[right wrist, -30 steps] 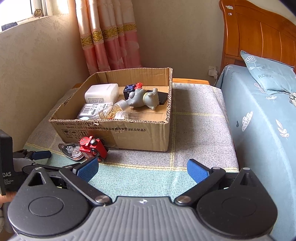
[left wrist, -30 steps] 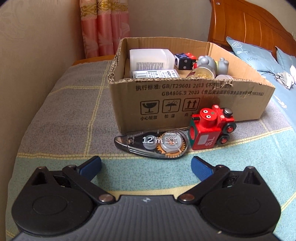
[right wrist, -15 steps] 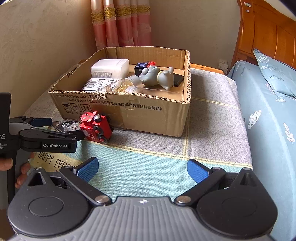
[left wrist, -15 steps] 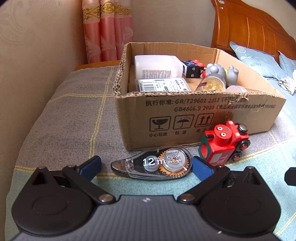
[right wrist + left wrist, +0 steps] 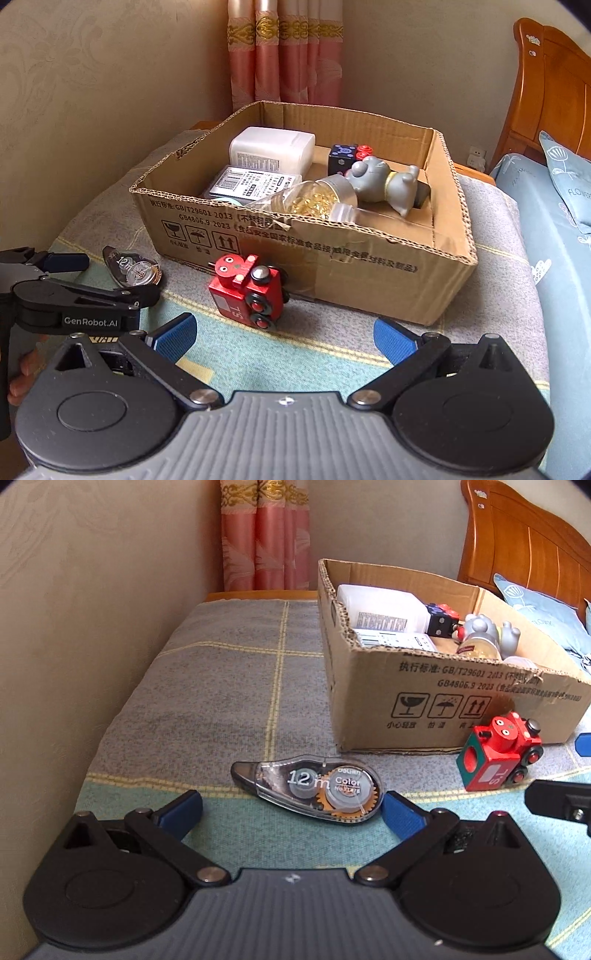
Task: Organize rigid objects
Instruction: 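Move the left gripper to the correction tape while the right approaches the red toy train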
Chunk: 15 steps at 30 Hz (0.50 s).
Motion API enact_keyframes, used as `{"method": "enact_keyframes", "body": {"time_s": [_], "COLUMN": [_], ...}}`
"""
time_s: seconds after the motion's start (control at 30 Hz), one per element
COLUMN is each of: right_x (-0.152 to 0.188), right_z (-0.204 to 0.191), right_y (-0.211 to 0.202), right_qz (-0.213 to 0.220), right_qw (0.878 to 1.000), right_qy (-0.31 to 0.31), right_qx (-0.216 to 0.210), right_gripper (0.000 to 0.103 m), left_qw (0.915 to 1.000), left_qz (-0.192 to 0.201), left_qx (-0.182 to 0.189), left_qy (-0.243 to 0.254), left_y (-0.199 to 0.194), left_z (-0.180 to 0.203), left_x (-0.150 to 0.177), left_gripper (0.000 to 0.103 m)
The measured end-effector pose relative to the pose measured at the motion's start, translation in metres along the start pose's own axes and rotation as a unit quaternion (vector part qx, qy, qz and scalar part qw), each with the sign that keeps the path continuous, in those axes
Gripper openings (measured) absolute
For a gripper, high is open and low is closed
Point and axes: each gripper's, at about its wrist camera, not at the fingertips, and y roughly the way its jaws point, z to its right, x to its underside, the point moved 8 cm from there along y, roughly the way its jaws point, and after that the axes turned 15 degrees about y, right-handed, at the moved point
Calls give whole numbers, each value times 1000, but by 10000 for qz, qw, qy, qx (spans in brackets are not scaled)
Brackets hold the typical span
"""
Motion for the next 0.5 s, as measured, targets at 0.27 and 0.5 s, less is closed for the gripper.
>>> {"method": "enact_keyframes", "body": {"time_s": [0.27,0.5], "right_x": [-3,-7], "right_z": [-10,8], "right_y": [27,39], "right_qz": [138,270], "right_qw": [9994,9963], "right_qy": [176,567], "right_qx": [247,580], "right_gripper": [103,103], "left_qw": [10000,9999], "left_qz": [67,91], "left_qx": [21,43], "left_qy": [51,81], "left_y": [-3,-1], "left_z": [-4,-4], "left_x": [4,2], "left_gripper": [102,102]}}
